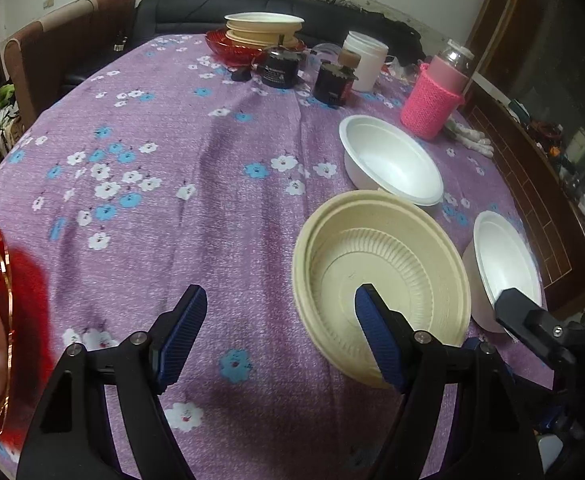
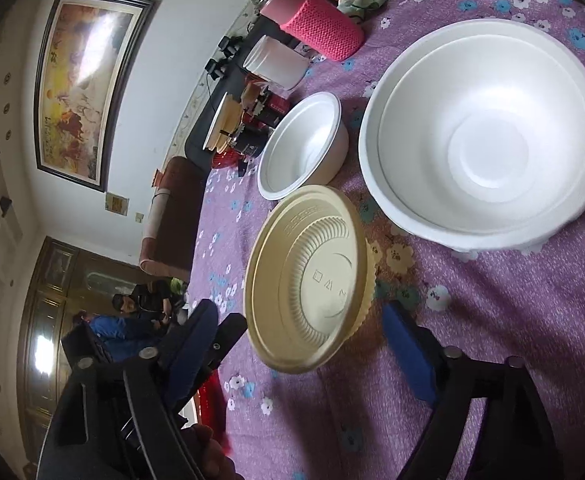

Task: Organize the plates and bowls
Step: 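Grasp the rim of the beige plastic bowl with both grippers, then lift the beige bowl and carry it over the stacked red plates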

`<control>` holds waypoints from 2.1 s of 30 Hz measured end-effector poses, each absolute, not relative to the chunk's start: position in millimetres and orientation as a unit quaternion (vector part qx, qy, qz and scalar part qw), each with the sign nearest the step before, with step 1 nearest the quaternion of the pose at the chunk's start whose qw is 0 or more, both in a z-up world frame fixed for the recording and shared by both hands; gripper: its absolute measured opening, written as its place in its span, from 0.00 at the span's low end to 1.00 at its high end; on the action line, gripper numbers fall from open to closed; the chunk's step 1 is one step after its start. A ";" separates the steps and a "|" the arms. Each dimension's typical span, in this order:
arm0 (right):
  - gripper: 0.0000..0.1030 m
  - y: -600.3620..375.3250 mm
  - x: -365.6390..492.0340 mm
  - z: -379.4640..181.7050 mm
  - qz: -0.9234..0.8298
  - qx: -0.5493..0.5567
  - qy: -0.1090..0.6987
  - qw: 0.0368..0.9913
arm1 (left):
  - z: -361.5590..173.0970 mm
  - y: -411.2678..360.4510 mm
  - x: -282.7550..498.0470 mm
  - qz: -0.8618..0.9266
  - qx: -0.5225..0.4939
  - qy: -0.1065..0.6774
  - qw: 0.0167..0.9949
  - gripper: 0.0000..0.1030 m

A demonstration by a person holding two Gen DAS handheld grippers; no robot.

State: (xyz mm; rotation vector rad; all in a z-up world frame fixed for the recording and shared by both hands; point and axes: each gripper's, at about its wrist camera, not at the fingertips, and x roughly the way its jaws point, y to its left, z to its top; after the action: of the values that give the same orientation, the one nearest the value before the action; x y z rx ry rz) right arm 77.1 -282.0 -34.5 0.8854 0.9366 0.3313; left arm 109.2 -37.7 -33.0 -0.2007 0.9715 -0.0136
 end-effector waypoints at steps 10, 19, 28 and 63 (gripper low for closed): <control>0.55 -273.9 92.7 -46.8 0.119 0.392 0.461 0.787 | -48.9 -47.0 127.9 0.012 -0.084 0.481 0.873 0.74; 0.29 -273.2 91.6 -52.5 0.099 0.371 0.467 0.797 | -64.9 -54.2 134.9 0.029 -0.058 0.496 0.866 0.28; 0.14 -269.8 84.8 -51.1 0.100 0.356 0.468 0.803 | -55.9 -57.1 124.7 0.020 -0.044 0.480 0.876 0.13; 0.12 -155.9 37.3 -3.2 0.203 0.256 0.459 0.826 | -3.6 52.2 31.3 0.103 -0.096 0.415 0.899 0.13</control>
State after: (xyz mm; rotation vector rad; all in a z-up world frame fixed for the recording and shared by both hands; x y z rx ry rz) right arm 37.3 -155.8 -3.2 0.5444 0.9755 0.4319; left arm 31.3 52.2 -3.6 -0.1982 0.8601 0.2128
